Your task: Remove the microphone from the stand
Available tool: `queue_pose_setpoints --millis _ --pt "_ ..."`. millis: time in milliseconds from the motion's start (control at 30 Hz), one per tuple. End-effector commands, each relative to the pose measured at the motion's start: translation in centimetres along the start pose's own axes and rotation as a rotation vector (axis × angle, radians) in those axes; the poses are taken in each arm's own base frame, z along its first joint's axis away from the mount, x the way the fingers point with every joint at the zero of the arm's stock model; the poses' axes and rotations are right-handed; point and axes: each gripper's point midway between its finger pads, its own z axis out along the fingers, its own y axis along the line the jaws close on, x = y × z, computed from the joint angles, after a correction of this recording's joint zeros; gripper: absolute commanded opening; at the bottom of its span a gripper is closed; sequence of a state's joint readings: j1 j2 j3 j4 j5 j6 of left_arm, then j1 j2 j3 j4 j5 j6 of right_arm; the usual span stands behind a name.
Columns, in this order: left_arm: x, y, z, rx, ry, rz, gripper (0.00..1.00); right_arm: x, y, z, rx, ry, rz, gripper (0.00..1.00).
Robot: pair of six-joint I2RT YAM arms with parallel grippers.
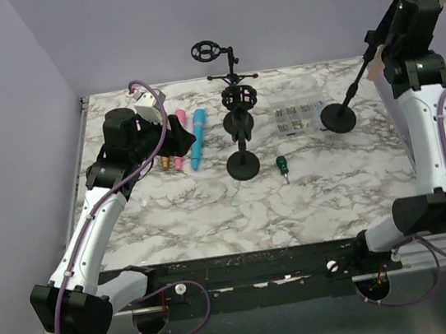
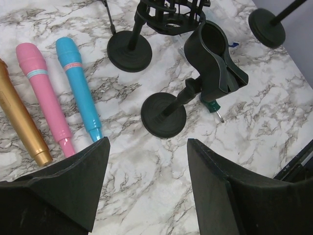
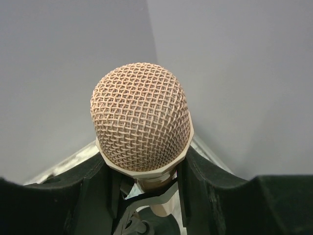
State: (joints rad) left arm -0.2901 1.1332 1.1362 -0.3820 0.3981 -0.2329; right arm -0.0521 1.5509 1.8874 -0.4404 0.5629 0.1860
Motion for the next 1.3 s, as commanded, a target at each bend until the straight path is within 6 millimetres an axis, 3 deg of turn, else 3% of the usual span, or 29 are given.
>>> queue_pose_setpoints --millis 0,300,433,533,700,800,967,1100,1267 --pt "-0.7 -1.2 -0.5 0.046 -0.035 0.013 0.66 1.4 1.7 -6.6 -0.218 0.113 0.068 0.01" --pt "-0.8 -1.8 -0.8 0.056 -0.044 0.030 0.66 8.0 8.2 -19.5 -0.659 0.308 -0.041 0.01" --pt "-0.7 -1.7 -0.8 0.050 -0.047 0.040 0.66 9.3 9.9 -23.9 -0.824 0.344 -0.009 0.01" --pt "-0.7 -1.8 -0.8 0.051 -0.056 0.042 0.66 10.2 11.2 -26.1 -0.931 0.367 0.016 0.01" --pt "-0.2 -2.8 -1.7 0.085 -0.069 -0.027 0.66 11.1 12.9 -28.2 -1.027 0.361 0.026 0.01" --pt "1.5 -4.3 -2.8 0.150 -0.072 -0.114 0.67 10.6 14.0 -29.4 -1.082 0.328 0.039 0.01" --pt "5.3 -6.9 -4.7 0.284 -0.029 -0.284 0.68 11.4 16.4 -30.9 -1.154 0.309 0.027 0.01" --pt "6.6 -8.3 -6.6 0.338 -0.036 -0.350 0.68 11.3 18.6 -31.9 -1.189 0.254 -0.007 0.01" --pt "7.4 -9.6 -7.8 0.334 -0.023 -0.380 0.68 13.1 20.7 -32.6 -1.180 0.216 -0.102 0.01"
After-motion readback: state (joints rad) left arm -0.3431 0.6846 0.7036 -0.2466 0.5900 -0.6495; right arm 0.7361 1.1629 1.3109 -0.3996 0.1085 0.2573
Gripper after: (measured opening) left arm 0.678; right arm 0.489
